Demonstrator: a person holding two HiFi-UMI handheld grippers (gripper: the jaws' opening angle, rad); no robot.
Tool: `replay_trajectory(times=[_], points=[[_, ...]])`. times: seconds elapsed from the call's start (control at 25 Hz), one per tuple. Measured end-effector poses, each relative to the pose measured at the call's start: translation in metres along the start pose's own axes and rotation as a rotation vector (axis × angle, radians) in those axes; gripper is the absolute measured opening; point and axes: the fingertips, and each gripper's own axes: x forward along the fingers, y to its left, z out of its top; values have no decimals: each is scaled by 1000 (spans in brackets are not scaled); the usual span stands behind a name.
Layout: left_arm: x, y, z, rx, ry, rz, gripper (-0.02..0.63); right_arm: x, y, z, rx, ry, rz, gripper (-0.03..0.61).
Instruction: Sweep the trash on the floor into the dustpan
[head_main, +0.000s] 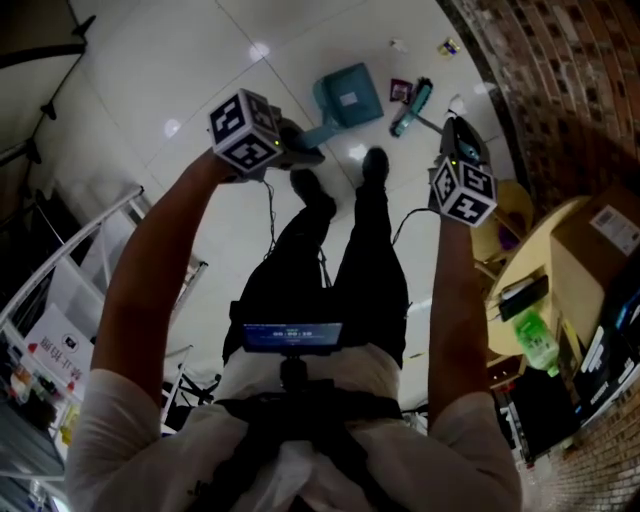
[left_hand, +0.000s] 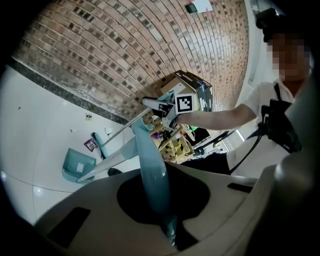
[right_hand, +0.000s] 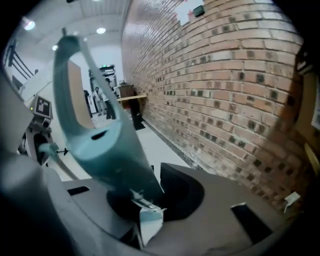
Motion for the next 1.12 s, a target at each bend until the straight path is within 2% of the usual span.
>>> replay_trajectory(times=[0.12,0.24,0.48,0.64,0.76,0.96,1.12], points=[[-2,2,-5,10,16,-6,0,1,16,13,25,-48,50,42],[-5,5,-10,19,27,-6,0,-4,42,21,5,-63,163,43],[-16,16,-18,22,42,14,0,-21,115,26,-183,-10,442,43],[-22,22,-13,37,16,27,0,-33,144,27,-250,-2,563,41],[-28,24,-11,72,-4,48,0,-39,149,40,-327,-29,556,35],[-45,29,4,112,-81,94,0,-51,142,89,-488,-102,526,37],[-58,33,30,121,-154,131,0,-45,120,121,-583,-88,471,37]])
